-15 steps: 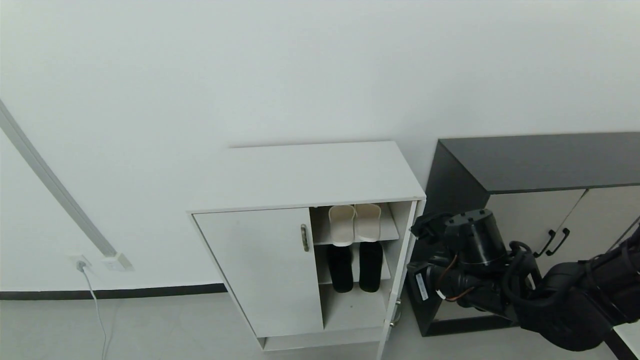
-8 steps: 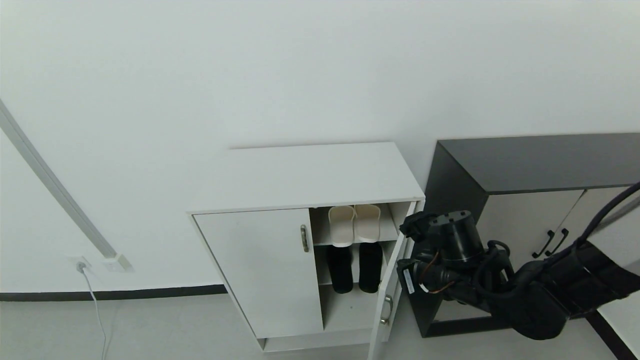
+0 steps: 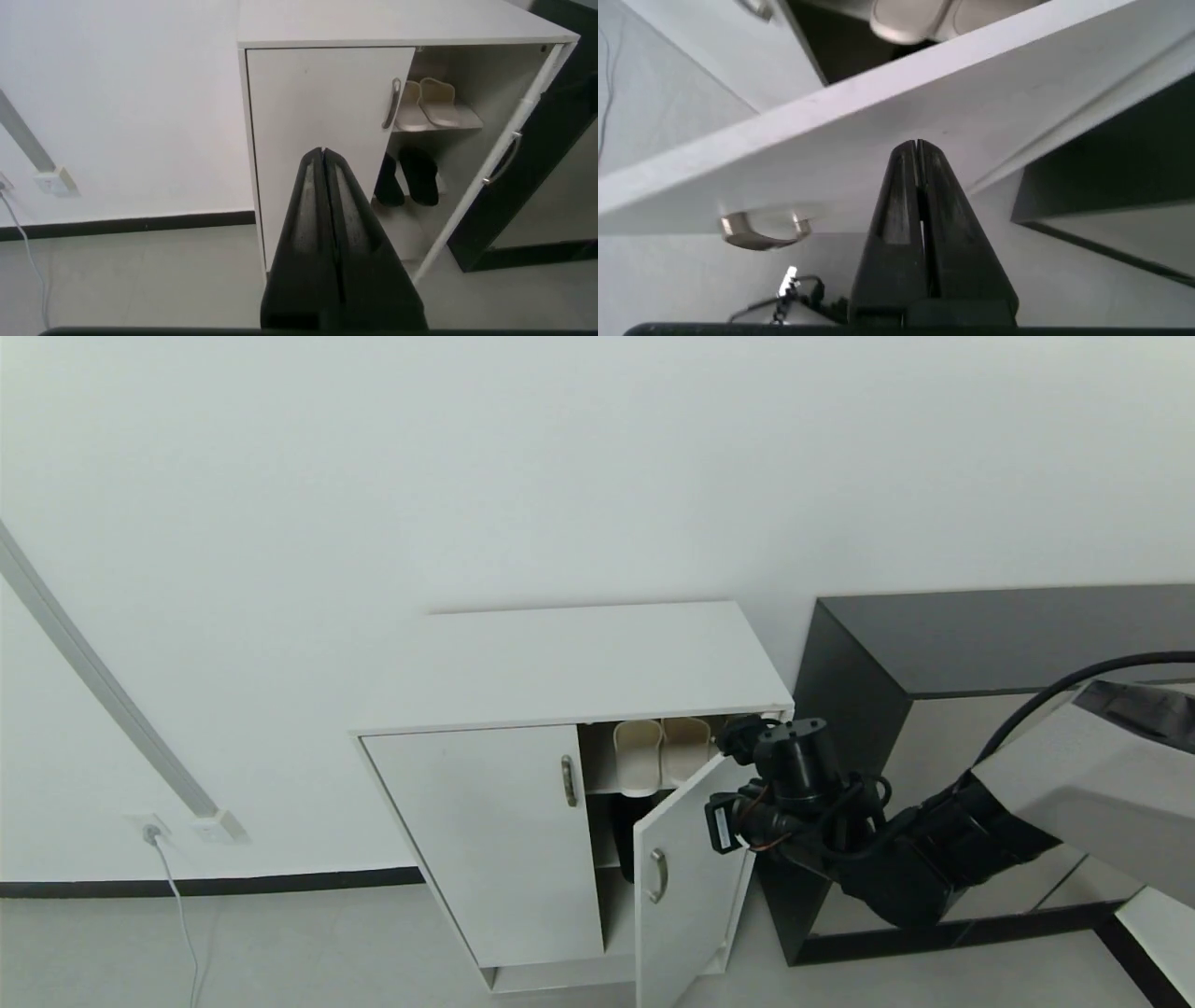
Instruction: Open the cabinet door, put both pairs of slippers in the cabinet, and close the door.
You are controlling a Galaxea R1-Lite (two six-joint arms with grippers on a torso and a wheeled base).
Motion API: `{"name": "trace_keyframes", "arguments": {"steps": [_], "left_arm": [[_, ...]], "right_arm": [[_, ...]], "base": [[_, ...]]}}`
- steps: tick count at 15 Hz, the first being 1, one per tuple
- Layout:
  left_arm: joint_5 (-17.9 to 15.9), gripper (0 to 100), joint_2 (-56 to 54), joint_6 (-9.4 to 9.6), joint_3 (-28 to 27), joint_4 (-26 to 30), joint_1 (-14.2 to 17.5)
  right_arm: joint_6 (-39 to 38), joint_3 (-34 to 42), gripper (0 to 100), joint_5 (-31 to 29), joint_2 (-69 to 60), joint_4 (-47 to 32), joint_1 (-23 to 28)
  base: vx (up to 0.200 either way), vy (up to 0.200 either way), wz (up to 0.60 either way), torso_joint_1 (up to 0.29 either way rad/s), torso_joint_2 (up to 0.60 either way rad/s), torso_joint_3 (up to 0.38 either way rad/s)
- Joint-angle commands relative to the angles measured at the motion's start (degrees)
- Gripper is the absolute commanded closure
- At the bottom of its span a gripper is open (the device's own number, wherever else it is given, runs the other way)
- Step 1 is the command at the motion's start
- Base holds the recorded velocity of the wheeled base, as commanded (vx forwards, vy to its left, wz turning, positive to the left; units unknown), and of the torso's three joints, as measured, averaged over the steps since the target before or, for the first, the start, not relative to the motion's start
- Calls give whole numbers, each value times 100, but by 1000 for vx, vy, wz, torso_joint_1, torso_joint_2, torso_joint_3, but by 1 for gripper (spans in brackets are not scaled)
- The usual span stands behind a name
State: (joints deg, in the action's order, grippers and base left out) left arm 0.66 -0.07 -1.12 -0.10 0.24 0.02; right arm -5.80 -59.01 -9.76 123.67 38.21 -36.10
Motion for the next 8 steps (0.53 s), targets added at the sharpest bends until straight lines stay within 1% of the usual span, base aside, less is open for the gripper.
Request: {"name": "trace_keyframes", "arguments": {"steps": [1,8], "left_arm": [[4,100,7,-2,1,2,6],[4,100,7,-2,1,2,6]], "right_arm": [[-88,-374,100,-8,368,3,50],[-96,-1068,100,-17,878,170,191]], "base": [[0,0,0,0,0,0],[0,0,0,0,0,0]]}}
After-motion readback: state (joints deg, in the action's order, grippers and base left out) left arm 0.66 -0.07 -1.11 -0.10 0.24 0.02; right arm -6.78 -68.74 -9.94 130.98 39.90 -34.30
